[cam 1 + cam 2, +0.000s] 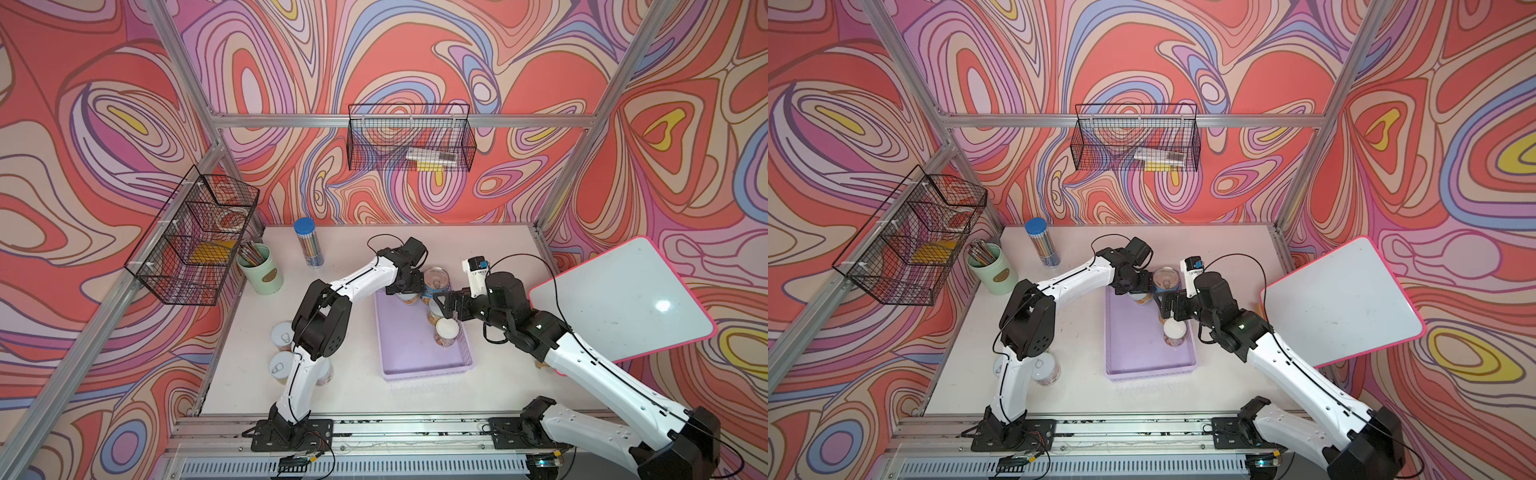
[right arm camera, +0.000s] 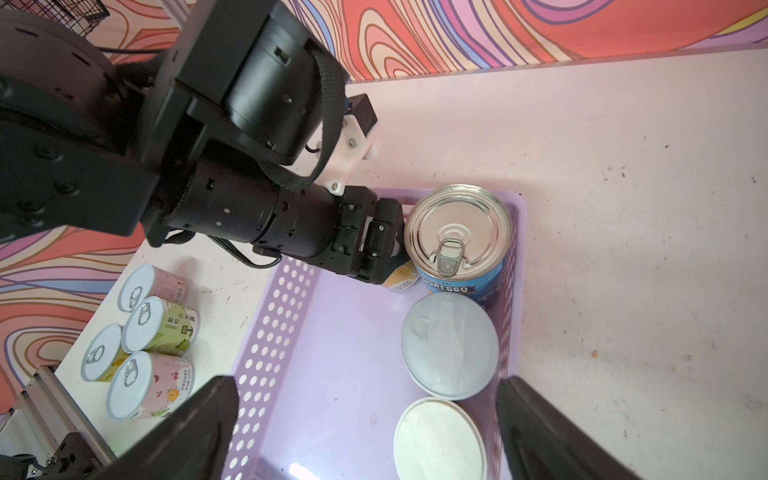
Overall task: Put the canned food in the basket
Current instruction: Place the canned food in the basket.
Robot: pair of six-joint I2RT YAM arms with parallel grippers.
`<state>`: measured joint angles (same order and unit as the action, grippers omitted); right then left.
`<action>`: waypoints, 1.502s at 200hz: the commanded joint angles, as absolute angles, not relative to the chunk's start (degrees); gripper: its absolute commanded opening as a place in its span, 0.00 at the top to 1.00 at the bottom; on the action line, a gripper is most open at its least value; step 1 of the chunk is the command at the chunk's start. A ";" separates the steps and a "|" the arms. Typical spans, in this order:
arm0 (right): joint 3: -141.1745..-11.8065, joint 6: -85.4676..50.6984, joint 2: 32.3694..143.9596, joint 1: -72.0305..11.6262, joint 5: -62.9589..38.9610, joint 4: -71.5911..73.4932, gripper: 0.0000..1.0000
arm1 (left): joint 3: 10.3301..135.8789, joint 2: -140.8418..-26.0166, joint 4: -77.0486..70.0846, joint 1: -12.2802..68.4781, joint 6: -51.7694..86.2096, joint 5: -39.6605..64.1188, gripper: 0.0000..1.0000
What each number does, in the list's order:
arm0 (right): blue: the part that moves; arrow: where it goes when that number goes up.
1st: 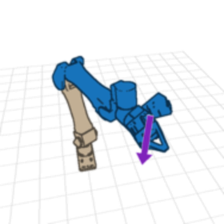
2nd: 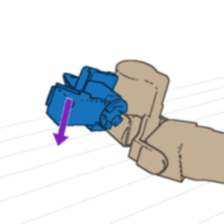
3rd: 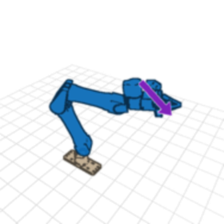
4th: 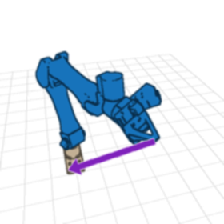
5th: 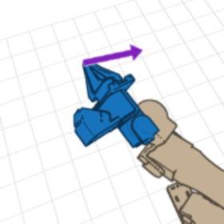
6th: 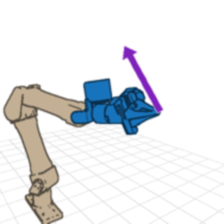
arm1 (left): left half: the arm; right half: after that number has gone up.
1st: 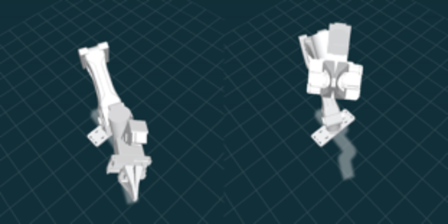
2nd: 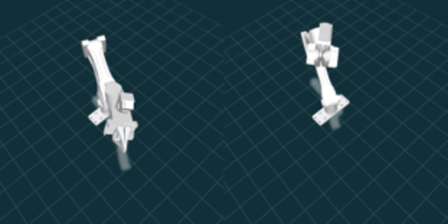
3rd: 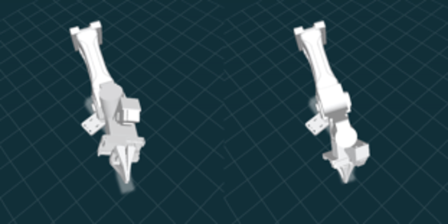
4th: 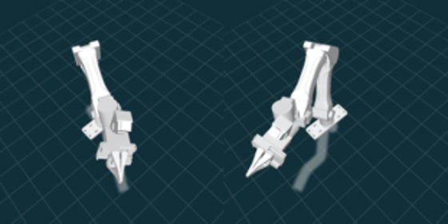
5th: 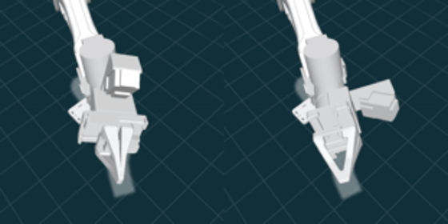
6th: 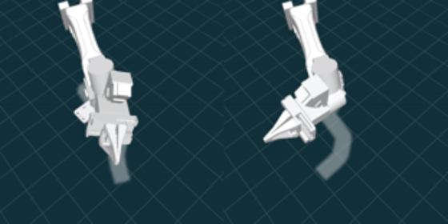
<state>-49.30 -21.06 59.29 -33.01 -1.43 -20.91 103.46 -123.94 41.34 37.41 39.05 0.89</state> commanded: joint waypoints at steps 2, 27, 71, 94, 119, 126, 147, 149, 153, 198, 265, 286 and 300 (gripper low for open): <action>-48.08 -21.77 58.67 -32.61 -2.24 -19.69 0.02 | 105.69 -124.93 36.39 36.61 39.99 1.31 0.36; -47.99 -21.86 59.21 -32.61 -2.58 -19.43 0.02 | 105.65 -125.33 36.30 36.43 40.23 1.58 0.29; -48.34 -21.75 59.94 -32.61 -3.28 -19.41 0.02 | 105.64 -125.34 36.57 36.04 40.57 1.50 0.10; -48.44 -21.65 60.12 -32.61 -3.42 -19.50 0.02 | 105.64 -125.26 36.61 35.99 40.52 1.70 0.06; -48.35 -21.71 59.94 -32.61 -3.46 -19.64 0.02 | 105.48 -124.98 36.74 35.95 40.61 1.80 0.08; -48.27 -21.80 59.82 -32.61 -3.50 -19.69 0.02 | 105.48 -124.89 36.82 35.96 40.62 1.76 0.10; -48.32 -21.70 59.68 -32.61 -3.24 -20.20 0.03 | 105.02 -124.01 36.90 35.97 40.69 1.73 0.15; -48.33 -21.71 59.74 -32.61 -3.23 -20.28 0.03 | 104.94 -123.90 36.80 35.95 40.69 1.75 0.15; -48.34 -21.54 59.66 -32.61 -3.21 -20.38 0.03 | 104.75 -123.64 36.82 35.97 40.69 1.76 0.15; -48.43 -21.42 59.77 -32.61 -3.98 -20.39 0.04 | 102.98 -121.19 36.56 35.95 40.96 1.68 0.16; -48.78 -21.39 61.39 -32.69 -5.61 -19.86 0.05 | 98.52 -114.79 37.65 35.95 39.88 -1.05 0.16; -48.93 -21.85 63.15 -32.70 -6.84 -18.10 0.05 | 96.08 -110.84 38.42 35.87 38.88 -2.90 0.15; -49.19 -22.29 64.42 -32.78 -7.75 -16.72 0.05 | 94.29 -108.33 39.04 35.69 38.37 -3.67 0.15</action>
